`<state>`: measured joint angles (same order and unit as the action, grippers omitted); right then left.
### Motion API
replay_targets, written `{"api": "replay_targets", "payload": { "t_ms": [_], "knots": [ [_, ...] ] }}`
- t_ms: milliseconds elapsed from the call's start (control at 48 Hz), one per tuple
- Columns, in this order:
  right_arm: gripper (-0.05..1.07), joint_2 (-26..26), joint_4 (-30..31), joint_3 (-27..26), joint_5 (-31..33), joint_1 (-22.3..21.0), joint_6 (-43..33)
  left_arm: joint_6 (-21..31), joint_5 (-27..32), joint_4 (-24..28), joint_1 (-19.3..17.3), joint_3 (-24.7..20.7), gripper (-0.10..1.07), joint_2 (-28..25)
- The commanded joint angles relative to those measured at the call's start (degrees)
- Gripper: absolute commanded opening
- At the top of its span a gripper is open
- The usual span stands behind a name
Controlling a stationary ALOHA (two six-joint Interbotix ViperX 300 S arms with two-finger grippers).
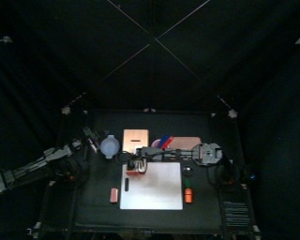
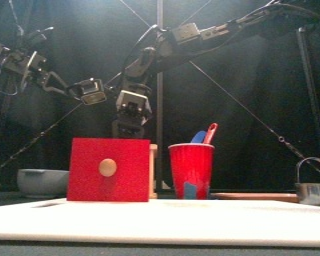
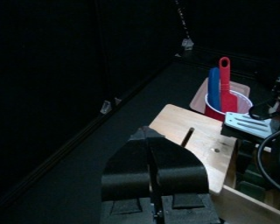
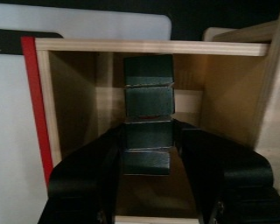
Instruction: Place sushi roll on cutting board
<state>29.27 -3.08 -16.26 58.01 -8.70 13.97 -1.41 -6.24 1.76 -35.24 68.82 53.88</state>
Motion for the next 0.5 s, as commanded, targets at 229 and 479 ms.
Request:
{"api": "replay_targets", "payload": {
  "t_ms": [229,479],
  "knots": [
    [0.78,-6.24,-0.09,-5.27,7.03,-0.44,-0.09,0.09,-0.53,0.00,-0.35,-1.23,0.06,-0.18],
    [0.77,-9.76,0.00,-6.42,11.07,-0.44,-3.16,0.00,-0.53,-0.79,-0.53,-1.32,0.06,-0.18]
  ]
}}
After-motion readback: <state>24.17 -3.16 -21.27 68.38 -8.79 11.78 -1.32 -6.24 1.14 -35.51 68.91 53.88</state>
